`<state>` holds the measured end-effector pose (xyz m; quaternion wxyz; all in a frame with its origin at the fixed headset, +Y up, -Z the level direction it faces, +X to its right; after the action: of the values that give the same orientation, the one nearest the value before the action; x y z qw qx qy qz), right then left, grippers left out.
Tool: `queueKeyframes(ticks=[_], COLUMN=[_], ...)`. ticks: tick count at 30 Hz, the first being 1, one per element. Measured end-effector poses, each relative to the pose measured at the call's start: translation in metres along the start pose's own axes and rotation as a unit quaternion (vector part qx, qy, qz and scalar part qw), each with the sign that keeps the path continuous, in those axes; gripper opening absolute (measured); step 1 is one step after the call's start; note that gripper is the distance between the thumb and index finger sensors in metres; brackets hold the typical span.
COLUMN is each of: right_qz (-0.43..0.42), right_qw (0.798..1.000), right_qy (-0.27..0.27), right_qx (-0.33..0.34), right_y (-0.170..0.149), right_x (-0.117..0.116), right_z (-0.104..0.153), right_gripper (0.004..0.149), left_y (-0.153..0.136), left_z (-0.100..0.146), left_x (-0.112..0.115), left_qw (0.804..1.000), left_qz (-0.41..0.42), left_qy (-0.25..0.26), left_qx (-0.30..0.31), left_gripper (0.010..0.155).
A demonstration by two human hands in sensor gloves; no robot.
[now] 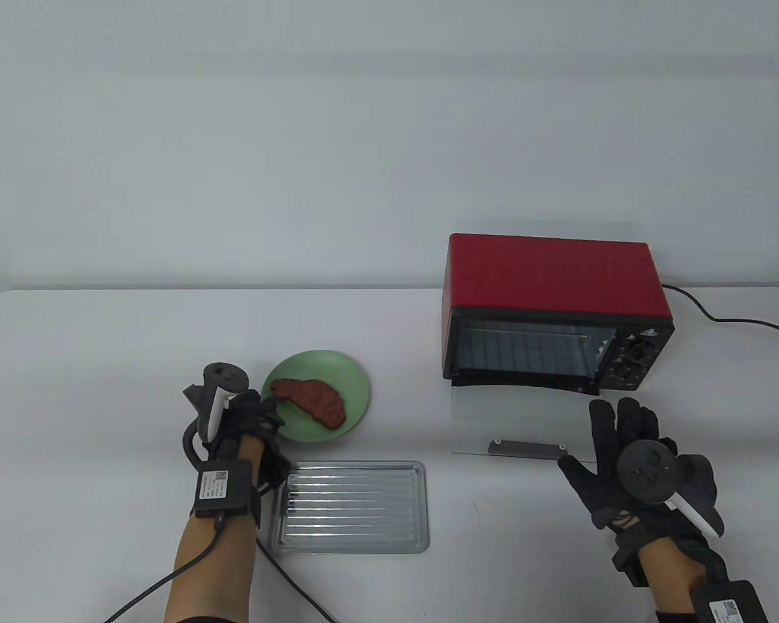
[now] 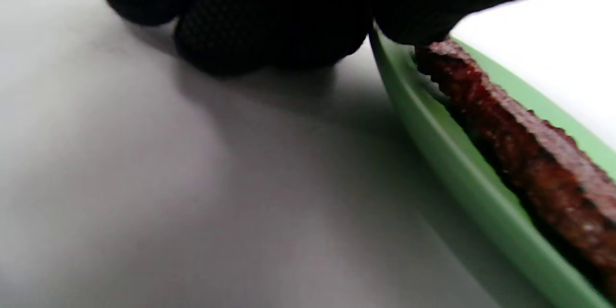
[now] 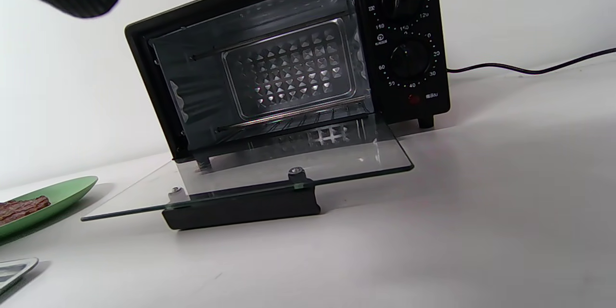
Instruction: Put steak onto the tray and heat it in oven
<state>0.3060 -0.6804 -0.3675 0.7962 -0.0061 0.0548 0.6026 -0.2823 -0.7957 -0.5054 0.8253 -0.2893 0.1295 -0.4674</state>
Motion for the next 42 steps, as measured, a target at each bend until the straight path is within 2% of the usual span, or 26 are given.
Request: queueKeyframes(ticks=[5,9,12,15,20,23,29,34,38,42], right_qz=[-0.007,-0.008,-0.012,-0.017,-0.019,-0.022,-0.027,-0.030,-0.031,-0.033], right_qw=[1.000,1.000,1.000,1.000,1.000,1.000,1.000,0.999,0.999,0.999], right_qy=[0.006,0.004,-0.002,-0.007,-0.007,-0.010,-0.014,-0.015,-0.016,-0.019], right_qx=[-0.003,-0.001,0.000,-0.001,0.001,0.003,0.007,0.009,0.011,0.014], right_y=[-0.002,-0.002,-0.004,-0.006,-0.006,-0.006,-0.007,-0.008,-0.008,-0.008], right_x=[-0.002,-0.001,0.000,0.002,0.001,0.002,0.002,0.002,0.002,0.002], right_z=[-0.001,0.000,0.001,0.002,0.002,0.003,0.003,0.004,0.004,0.005], right_gripper=[0.090,0.089,0.089,0.088,0.088,0.088,0.088,0.087,0.087,0.087], left_y=[0.002,0.003,-0.003,-0.013,-0.036,-0.041,-0.037,-0.027,-0.023,-0.021], left_z=[-0.003,-0.003,0.000,0.004,0.013,0.024,0.057,0.096,0.118,0.133], left_x=[0.001,0.001,-0.003,-0.006,-0.002,-0.012,-0.046,-0.073,-0.076,-0.069], left_qw=[1.000,1.000,1.000,0.997,0.977,0.973,0.974,0.978,0.981,0.980], left_qz=[0.012,0.003,0.024,0.078,0.204,0.229,0.214,0.158,0.115,0.081], left_qy=[-0.011,-0.012,0.007,0.000,-0.056,-0.043,-0.029,-0.020,-0.011,0.011], left_qx=[-0.007,-0.010,-0.018,-0.026,-0.024,0.000,0.073,0.135,0.158,0.181], left_gripper=[0.055,0.051,0.049,0.048,0.049,0.051,0.050,0.050,0.050,0.050])
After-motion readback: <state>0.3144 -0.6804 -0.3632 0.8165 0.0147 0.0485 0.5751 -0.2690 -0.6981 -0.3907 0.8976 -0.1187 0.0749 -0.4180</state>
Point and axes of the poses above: the tracker on the back of each hand, its own y axis roughly to the thumb side, its own z axis roughly from the fingertips to the wrist, x = y × z, the point moved 4 cm from there along -z, roughly from the wrist to the fingertips, and after that the axes turned 6 degrees about y, right-handed, at the moved point
